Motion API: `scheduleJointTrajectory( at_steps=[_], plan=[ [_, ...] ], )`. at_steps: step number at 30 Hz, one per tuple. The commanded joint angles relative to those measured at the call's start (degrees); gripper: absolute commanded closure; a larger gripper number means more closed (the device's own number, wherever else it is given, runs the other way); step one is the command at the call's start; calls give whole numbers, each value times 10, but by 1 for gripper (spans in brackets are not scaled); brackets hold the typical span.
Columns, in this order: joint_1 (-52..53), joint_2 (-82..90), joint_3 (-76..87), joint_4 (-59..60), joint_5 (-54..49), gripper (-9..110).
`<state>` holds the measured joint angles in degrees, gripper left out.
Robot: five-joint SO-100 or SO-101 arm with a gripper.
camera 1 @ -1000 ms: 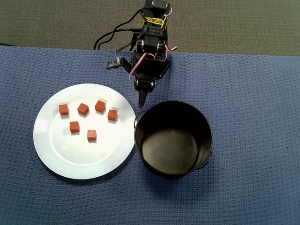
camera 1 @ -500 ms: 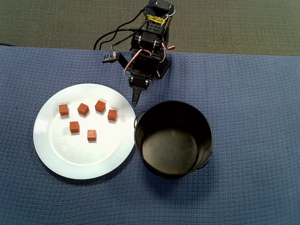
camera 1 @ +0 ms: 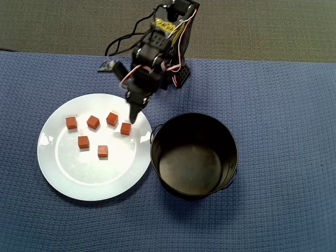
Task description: Pick up the red cubes from the white plate and place them in the black recipient
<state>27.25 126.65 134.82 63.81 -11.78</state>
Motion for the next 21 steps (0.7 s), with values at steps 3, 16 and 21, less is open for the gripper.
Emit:
scheduleJointTrajectory(
  at_steps=[3,16,21],
  plan=[
    [39,-134,-110,-12,-40,87],
    [77,-263,-184,2,-245,83],
    [88,-284,-183,-8,-277,83]
  ],
)
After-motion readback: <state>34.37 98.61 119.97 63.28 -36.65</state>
